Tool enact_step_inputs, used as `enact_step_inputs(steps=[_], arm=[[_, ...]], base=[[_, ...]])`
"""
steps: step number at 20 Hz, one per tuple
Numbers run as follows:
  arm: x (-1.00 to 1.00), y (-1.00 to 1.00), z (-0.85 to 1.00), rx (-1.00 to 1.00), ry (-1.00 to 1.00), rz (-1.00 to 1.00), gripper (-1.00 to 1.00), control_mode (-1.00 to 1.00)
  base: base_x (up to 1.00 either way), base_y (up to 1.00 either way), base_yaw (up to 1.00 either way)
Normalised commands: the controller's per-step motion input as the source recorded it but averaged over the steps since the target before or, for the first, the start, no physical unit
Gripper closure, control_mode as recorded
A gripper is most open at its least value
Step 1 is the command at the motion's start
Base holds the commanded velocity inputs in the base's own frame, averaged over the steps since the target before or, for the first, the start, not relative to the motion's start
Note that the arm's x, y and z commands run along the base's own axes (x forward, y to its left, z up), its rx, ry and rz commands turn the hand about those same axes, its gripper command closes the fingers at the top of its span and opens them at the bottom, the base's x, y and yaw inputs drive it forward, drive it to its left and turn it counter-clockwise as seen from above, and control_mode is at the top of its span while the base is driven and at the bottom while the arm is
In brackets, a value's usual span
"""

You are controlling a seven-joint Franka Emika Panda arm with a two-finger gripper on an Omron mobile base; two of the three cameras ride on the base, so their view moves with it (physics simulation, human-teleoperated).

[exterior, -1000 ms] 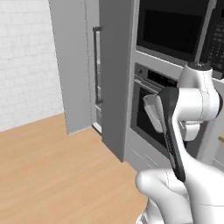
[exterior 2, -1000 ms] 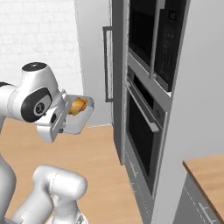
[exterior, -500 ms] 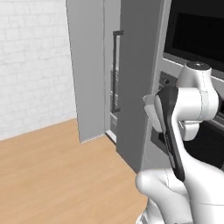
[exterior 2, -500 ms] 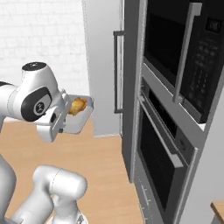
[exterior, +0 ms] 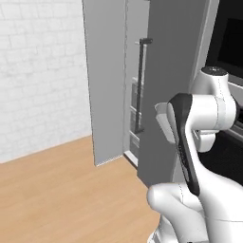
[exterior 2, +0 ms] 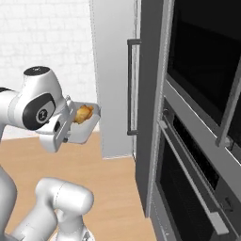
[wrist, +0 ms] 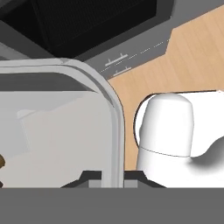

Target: Take the meat container that has the chicken drumstick and place it on the second highest rack of the freezer. Then take the vegetable container that has the corn and lime and place it on the highest rack of the freezer.

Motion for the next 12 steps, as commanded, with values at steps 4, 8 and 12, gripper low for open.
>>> enact_step_inputs(steps=[4,8,12], arm=[[0.00,0.00,0.00,0.00,0.00,0.00,1.00,1.00],[0.00,0.00,0.00,0.00,0.00,0.00,1.00,1.00],[0.00,0.00,0.00,0.00,0.00,0.00,1.00,1.00]], base=[[0.33,0.70,-0.08],[0.24,1.00,-0.11],[0.19,1.00,-0.19]])
